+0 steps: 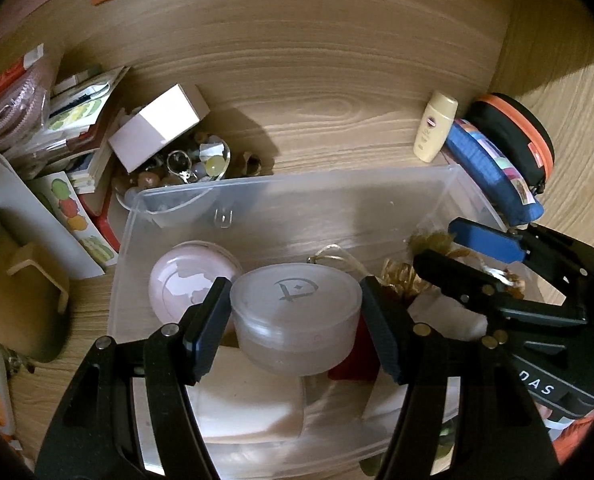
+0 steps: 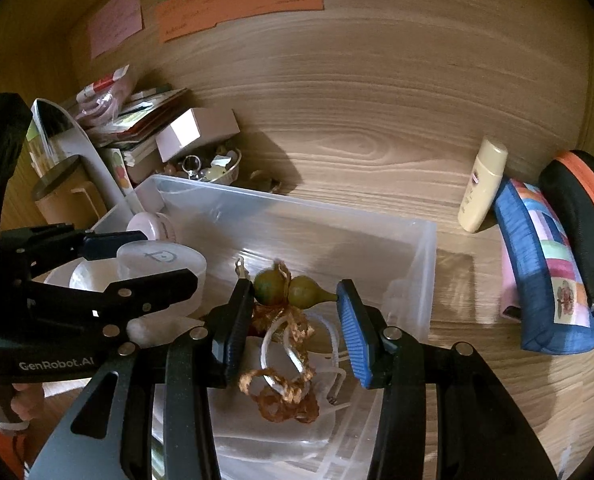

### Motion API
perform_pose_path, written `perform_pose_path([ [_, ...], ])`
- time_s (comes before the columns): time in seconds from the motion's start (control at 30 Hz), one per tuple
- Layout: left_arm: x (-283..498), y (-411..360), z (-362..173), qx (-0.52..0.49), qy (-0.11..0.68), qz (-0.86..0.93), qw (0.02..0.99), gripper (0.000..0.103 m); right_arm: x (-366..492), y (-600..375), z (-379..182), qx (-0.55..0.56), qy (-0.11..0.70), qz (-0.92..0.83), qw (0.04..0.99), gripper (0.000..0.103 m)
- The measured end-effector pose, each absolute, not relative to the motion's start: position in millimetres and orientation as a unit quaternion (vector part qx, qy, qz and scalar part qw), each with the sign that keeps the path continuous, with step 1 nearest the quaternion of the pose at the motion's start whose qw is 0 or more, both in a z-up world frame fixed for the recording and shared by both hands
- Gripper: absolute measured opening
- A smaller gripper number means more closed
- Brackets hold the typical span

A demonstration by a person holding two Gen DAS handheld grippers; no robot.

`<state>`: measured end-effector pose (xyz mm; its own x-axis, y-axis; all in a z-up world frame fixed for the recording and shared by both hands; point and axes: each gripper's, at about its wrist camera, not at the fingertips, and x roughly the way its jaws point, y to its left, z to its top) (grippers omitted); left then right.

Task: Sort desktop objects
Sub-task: 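Open the left tool to drop the container while the right tool releases the bead string into the box, then withdraw both tools from the box toward the green bottle and seashell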

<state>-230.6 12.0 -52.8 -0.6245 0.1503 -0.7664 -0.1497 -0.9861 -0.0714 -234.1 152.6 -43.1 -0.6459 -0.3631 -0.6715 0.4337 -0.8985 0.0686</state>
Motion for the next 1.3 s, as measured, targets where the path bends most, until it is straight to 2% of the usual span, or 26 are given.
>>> perform_pose_path([
  [0.17,-226.8,11.1,-48.3,-0.416,0.006,0.906,0.081,0.065,-230.6,152.6,-39.8,0.344,0.059,-0.914,0.209,0.042],
  [0.5,-221.9,3.8,-34.5,-0.408,-0.006,0.909,0.081,0.065,-222.4,158.5,-23.0,0.307,0.068,-0.932,0.180,0.069],
  [0.6,-217.2,-0.5,-28.6,-0.403,-0.007,0.912,0.076,0.070,-217.7,159.3,-17.1,0.298,0.072,-0.937,0.167,0.078],
  [0.73,-208.2,-7.7,-20.1,-0.394,-0.010,0.916,0.069,0.075,-211.7,161.4,-10.2,0.297,0.066,-0.938,0.165,0.081],
  [0.8,-203.1,-10.3,-16.4,-0.390,-0.008,0.919,0.062,0.076,-209.2,162.5,-6.9,0.305,0.057,-0.936,0.165,0.087],
  [0.97,-188.3,-19.1,-6.8,-0.378,-0.014,0.924,0.054,0.087,-198.2,167.6,1.5,0.309,0.035,-0.935,0.171,0.093],
  [1.1,-172.4,-24.8,1.8,-0.361,-0.007,0.931,0.041,0.091,-186.2,170.3,10.0,0.302,0.023,-0.938,0.167,0.099],
  [1.3,-151.9,-33.6,8.5,-0.348,-0.003,0.937,0.036,0.095,-169.2,173.8,19.5,0.292,0.006,-0.943,0.158,0.102],
])
